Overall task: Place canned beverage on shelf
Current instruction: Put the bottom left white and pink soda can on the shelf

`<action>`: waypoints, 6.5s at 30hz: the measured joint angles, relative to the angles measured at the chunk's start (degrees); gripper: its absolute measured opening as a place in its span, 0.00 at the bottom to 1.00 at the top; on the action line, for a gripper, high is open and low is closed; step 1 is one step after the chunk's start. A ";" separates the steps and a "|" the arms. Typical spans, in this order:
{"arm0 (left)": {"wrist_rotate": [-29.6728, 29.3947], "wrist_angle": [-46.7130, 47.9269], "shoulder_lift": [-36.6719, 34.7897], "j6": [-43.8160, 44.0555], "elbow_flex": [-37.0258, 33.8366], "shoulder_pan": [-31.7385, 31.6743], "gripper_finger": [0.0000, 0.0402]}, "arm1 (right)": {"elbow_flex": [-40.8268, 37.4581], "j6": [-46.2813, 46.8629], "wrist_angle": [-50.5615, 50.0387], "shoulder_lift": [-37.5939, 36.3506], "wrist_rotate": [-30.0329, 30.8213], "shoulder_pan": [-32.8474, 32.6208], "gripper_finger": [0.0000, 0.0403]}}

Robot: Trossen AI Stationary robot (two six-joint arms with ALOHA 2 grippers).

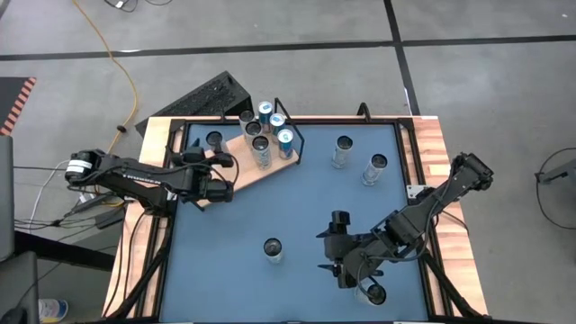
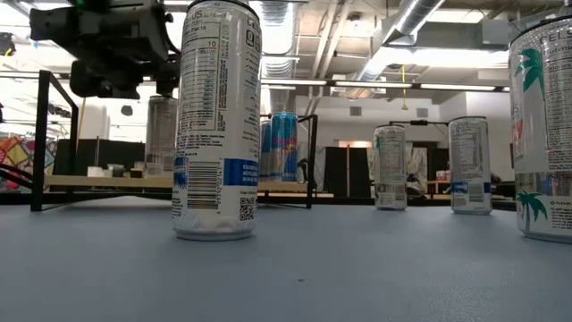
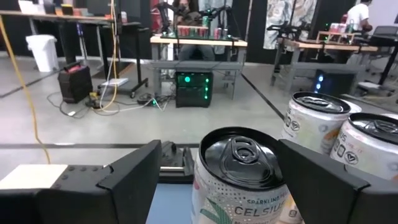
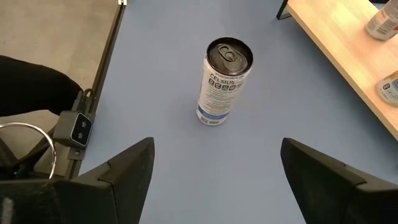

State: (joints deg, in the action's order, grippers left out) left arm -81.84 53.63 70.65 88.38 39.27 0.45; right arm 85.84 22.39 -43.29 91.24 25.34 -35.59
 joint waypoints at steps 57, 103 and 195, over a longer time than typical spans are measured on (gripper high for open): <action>2.52 2.79 0.20 -33.89 17.70 6.80 0.85 | 0.00 0.07 -1.49 -0.02 0.20 -0.39 0.83; -9.07 -10.40 0.68 -9.51 -5.42 5.59 0.88 | 0.00 -0.37 -1.03 -0.02 0.18 3.30 0.83; 20.47 6.81 -21.48 -68.69 51.30 18.81 0.71 | 49.39 -40.47 -9.17 14.73 -14.31 43.16 0.83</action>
State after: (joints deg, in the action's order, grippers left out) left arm -61.37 60.44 49.17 19.68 90.56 19.25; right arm 135.24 -18.08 -52.46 105.97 11.03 7.57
